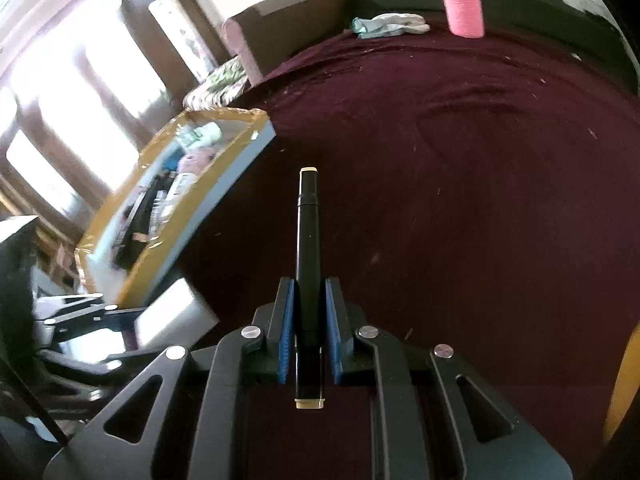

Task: Organize objects
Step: 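Carry the charger with the left tool while the right tool carries the pen over the tray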

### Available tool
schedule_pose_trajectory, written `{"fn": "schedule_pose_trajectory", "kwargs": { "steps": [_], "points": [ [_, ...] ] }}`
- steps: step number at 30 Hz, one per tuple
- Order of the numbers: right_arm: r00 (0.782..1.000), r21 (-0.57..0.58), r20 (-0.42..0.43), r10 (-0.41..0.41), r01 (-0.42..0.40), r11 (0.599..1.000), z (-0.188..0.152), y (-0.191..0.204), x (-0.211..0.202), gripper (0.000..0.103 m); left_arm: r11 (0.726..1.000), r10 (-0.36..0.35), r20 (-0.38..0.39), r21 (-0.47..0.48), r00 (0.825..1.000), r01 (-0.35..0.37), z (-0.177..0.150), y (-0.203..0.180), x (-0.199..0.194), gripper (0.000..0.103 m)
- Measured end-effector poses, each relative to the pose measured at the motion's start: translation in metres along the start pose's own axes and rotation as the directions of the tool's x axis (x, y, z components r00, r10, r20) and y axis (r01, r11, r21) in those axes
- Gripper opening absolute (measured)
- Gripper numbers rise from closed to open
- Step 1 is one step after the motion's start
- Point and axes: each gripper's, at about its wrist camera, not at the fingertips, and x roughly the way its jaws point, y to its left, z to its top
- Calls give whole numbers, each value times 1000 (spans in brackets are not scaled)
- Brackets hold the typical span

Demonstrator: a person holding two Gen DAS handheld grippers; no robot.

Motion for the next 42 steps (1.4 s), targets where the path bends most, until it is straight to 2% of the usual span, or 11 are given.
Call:
{"fn": "schedule_pose_trajectory", "kwargs": {
  "steps": [4, 8, 14, 21, 26, 35, 42],
  "points": [
    [996, 89, 69, -60, 54, 995, -27, 12, -13, 13, 1000, 13, 17, 3, 1000, -13, -9, -6, -4, 40],
    [986, 171, 118, -120, 99, 980, -47, 18, -22, 13, 1000, -31, 45, 5, 998, 31, -9, -1, -3, 40],
    [981, 238, 144, -128, 91, 967, -57, 19, -31, 13, 998, -60, 84, -10, 995, 61, -4, 9, -16, 40],
    [980, 206, 151, -130, 97, 974, -56, 36, -33, 13, 997, -72, 125, -28, 990, 76, 0, 18, -30, 40],
    [984, 161, 156, -83, 57, 985, -50, 59, -32, 13, 996, -53, 164, -65, 985, 65, 0, 36, -47, 40],
    [985, 31, 173, 4, -9, 999, -22, 116, -17, 13, 984, 23, 236, -179, 971, 21, -4, 98, -81, 40],
    [987, -63, 159, 31, -22, 998, 3, 158, 5, 13, 966, 86, 249, -259, 965, -20, -2, 145, -84, 40]
  ]
}}
